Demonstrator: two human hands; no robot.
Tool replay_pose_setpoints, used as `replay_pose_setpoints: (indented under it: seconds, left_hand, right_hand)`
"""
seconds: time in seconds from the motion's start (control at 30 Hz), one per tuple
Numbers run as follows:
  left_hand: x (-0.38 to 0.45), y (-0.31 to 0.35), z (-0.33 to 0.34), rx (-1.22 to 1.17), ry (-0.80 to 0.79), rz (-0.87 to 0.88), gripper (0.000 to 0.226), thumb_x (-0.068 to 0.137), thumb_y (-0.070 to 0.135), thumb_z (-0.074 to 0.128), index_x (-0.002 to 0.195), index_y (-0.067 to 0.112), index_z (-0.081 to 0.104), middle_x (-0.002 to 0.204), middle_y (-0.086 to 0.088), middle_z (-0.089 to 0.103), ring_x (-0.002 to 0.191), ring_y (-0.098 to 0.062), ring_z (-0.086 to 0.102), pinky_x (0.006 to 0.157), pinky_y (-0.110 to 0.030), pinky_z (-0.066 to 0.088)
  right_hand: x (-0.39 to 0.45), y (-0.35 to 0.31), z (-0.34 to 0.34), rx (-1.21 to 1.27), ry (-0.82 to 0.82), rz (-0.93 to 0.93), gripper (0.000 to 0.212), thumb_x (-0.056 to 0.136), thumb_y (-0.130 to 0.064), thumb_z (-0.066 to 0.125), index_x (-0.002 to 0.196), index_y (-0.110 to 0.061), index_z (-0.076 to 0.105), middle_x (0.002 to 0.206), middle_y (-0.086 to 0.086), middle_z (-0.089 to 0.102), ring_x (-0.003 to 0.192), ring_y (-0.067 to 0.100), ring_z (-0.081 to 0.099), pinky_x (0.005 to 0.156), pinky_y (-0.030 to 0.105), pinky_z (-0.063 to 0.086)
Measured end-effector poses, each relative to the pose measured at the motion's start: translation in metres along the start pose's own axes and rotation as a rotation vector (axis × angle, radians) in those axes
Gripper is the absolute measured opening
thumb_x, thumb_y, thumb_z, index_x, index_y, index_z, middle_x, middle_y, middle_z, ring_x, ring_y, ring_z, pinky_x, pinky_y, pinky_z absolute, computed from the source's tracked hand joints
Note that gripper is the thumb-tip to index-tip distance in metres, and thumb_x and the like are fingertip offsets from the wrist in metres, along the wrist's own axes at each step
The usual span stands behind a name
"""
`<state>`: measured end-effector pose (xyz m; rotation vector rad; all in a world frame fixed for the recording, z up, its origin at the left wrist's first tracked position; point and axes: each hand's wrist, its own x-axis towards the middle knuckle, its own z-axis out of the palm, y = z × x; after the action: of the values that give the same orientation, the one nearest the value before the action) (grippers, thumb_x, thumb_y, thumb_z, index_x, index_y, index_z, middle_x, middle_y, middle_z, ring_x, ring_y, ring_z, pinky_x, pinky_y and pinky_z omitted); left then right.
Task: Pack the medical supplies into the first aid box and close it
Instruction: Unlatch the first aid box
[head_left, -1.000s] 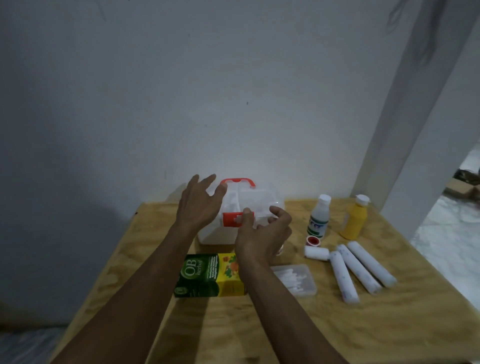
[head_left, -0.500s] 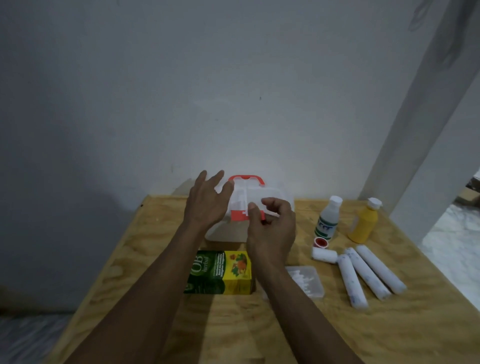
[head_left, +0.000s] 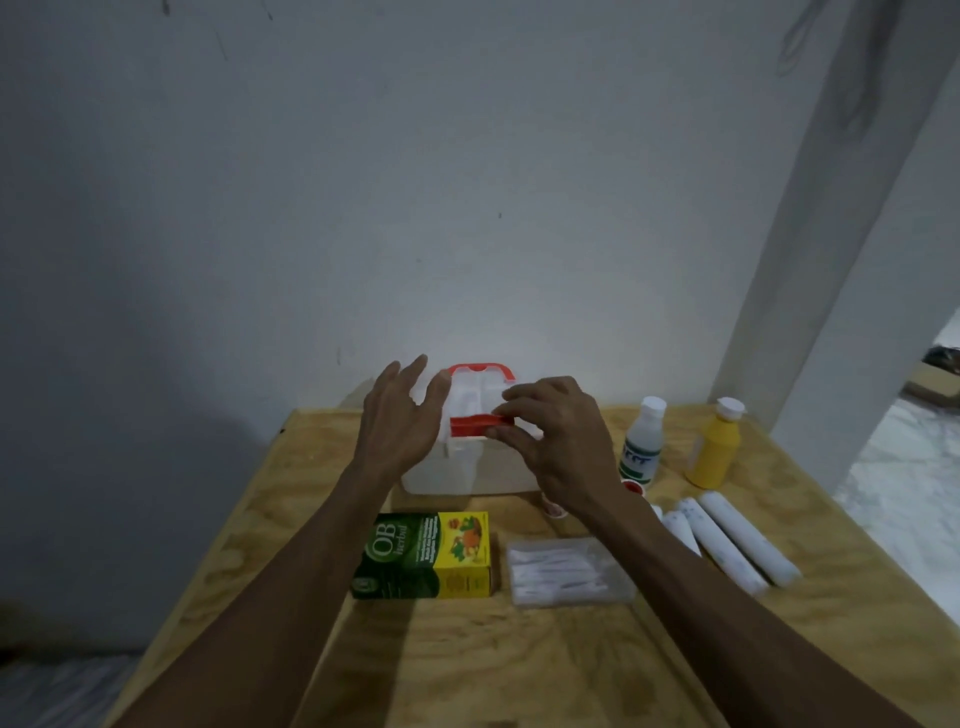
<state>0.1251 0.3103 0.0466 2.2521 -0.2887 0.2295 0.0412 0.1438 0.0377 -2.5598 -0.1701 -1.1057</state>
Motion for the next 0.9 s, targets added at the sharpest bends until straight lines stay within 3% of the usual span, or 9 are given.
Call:
replay_pose_setpoints:
  seconds: [0.2, 0.37, 0.5, 0.67, 0.77, 0.83, 0.9]
  left_hand:
    - [-0.005, 0.002, -0.003, -0.141, 0.075, -0.01, 0.061, 0.098, 0.055, 0.04, 0.149, 0.023, 0.038, 0.157, -0.005, 0.035, 0.144, -0.025, 0.032, 0.116, -0.042, 0.025]
    - [-0.003, 0.004, -0.008, -0.272, 0.113, -0.061, 0.07, 0.094, 0.066, 0.034, 0.151, 0.026, 0.031, 0.156, -0.007, 0.037, 0.14, -0.029, 0.038, 0.112, -0.047, 0.031]
    - [-0.006, 0.003, -0.012, -0.37, 0.105, -0.076, 0.084, 0.086, 0.073, 0.032, 0.154, 0.024, 0.021, 0.155, -0.011, 0.036, 0.138, -0.028, 0.04, 0.11, -0.046, 0.034]
    - [-0.001, -0.01, -0.004, -0.281, 0.019, -0.127, 0.107, 0.074, 0.08, 0.051, 0.155, 0.019, 0.016, 0.158, -0.009, 0.031, 0.142, -0.028, 0.035, 0.115, -0.045, 0.032]
    - [0.005, -0.018, 0.003, -0.178, -0.044, -0.1, 0.107, 0.068, 0.071, 0.071, 0.151, 0.018, 0.029, 0.155, -0.004, 0.039, 0.139, -0.025, 0.04, 0.113, -0.045, 0.037]
    - [0.007, -0.021, 0.005, -0.18, -0.051, -0.063, 0.089, 0.063, 0.059, 0.08, 0.137, 0.022, 0.046, 0.137, 0.0, 0.057, 0.123, -0.022, 0.054, 0.102, -0.042, 0.047]
    - [0.01, -0.022, 0.005, -0.188, -0.067, -0.044, 0.078, 0.061, 0.048, 0.084, 0.128, 0.023, 0.051, 0.126, 0.001, 0.062, 0.114, -0.021, 0.059, 0.095, -0.042, 0.051]
  right_hand:
    - [0.004, -0.001, -0.003, 0.043, -0.002, -0.016, 0.021, 0.085, -0.037, 0.071, 0.097, -0.02, 0.075, 0.102, -0.003, 0.074, 0.099, 0.02, 0.062, 0.081, 0.041, 0.049]
    - [0.023, -0.006, -0.014, 0.07, 0.082, -0.029, 0.019, 0.084, -0.031, 0.07, 0.094, -0.016, 0.073, 0.094, 0.001, 0.074, 0.09, 0.025, 0.064, 0.076, 0.038, 0.049]
    - [0.058, -0.007, -0.024, 0.123, 0.057, 0.054, 0.022, 0.089, -0.033, 0.067, 0.103, -0.017, 0.071, 0.096, 0.003, 0.073, 0.088, 0.023, 0.064, 0.076, 0.04, 0.052]
    - [0.111, -0.008, -0.026, 0.196, 0.054, 0.149, 0.021, 0.088, -0.033, 0.069, 0.103, -0.018, 0.071, 0.098, 0.001, 0.074, 0.089, 0.017, 0.068, 0.078, 0.038, 0.056]
    - [0.136, -0.003, -0.023, 0.185, 0.043, 0.192, 0.021, 0.087, -0.033, 0.07, 0.102, -0.019, 0.071, 0.095, 0.0, 0.074, 0.081, 0.015, 0.069, 0.076, 0.039, 0.057]
    - [0.148, 0.001, -0.018, 0.177, 0.037, 0.228, 0.022, 0.086, -0.034, 0.07, 0.102, -0.019, 0.07, 0.093, 0.0, 0.073, 0.075, 0.015, 0.068, 0.073, 0.04, 0.058]
    - [0.16, 0.006, -0.011, 0.178, 0.041, 0.265, 0.024, 0.086, -0.036, 0.07, 0.104, -0.021, 0.069, 0.093, 0.001, 0.072, 0.075, 0.017, 0.068, 0.072, 0.041, 0.058]
